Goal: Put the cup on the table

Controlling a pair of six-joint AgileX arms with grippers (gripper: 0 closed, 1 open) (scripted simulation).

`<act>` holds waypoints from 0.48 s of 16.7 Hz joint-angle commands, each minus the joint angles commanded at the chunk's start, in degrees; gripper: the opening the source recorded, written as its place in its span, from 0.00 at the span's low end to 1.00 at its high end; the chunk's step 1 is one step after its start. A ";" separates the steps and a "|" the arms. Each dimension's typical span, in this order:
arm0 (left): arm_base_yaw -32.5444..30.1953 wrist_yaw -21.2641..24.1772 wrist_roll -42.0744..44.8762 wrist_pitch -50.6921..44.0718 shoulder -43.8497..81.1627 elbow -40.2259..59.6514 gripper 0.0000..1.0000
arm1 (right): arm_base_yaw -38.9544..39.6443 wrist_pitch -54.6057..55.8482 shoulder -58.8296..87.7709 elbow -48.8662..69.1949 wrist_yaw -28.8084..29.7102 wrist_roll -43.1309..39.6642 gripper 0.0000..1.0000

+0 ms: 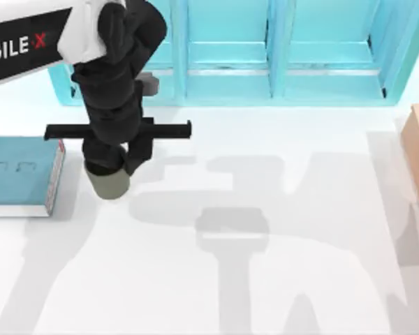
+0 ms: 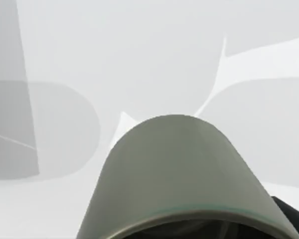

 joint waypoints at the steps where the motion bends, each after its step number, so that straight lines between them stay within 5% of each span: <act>1: 0.01 0.00 0.01 0.12 0.00 -0.12 0.00 | 0.00 0.00 0.00 0.00 0.00 0.00 1.00; 4: 0.01 0.00 0.01 0.12 0.00 -0.12 0.00 | 0.00 0.00 0.00 0.00 0.00 0.00 1.00; 8: 0.01 0.00 0.01 0.12 0.00 -0.12 0.30 | 0.00 0.00 0.00 0.00 0.00 0.00 1.00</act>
